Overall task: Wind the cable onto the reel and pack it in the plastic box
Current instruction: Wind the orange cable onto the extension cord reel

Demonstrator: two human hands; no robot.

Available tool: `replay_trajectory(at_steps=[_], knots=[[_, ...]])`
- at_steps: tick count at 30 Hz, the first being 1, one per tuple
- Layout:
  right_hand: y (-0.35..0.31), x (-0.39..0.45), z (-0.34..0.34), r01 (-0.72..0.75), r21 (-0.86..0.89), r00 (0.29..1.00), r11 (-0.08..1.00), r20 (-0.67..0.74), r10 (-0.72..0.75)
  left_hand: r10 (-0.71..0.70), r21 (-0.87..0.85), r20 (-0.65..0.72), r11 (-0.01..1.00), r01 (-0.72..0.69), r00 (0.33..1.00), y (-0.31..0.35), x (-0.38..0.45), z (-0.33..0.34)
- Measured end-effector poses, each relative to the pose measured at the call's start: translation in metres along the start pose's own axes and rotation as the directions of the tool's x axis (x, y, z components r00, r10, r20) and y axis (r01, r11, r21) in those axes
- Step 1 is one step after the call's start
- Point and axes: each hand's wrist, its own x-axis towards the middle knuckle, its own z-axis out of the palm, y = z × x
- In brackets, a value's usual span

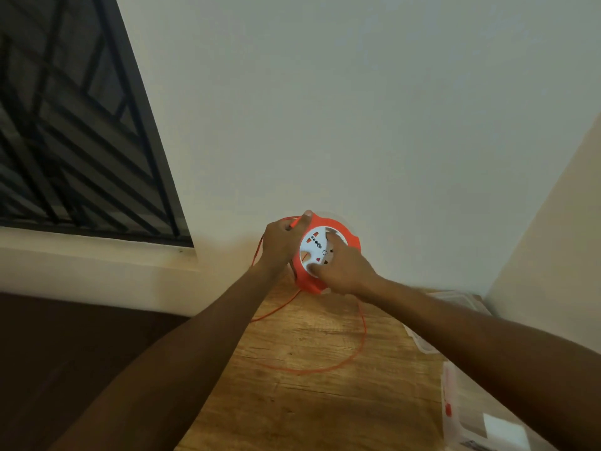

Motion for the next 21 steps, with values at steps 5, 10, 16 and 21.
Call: replay_trajectory(at_steps=[5,10,16,21], knots=[[0.019,-0.020,-0.006,0.313,-0.696,0.925,0.646,0.070,-0.373,-0.074,-0.028,0.053,0.997,0.075,0.996,-0.006,-0.003,-0.003],[0.037,-0.019,-0.037,0.583,-0.744,0.771,0.326,0.381,-0.510,-0.053,0.017,0.139,0.999,0.051,0.989,-0.003,-0.001,-0.006],[0.037,-0.009,-0.062,0.675,-0.737,0.628,-0.042,0.603,-0.492,-0.020,0.040,0.231,0.999,0.011,0.973,0.002,-0.005,0.000],[0.023,-0.011,-0.070,0.725,-0.667,0.571,-0.170,0.721,-0.394,-0.024,0.021,0.330,1.000,0.018,0.944,0.008,-0.011,0.005]])
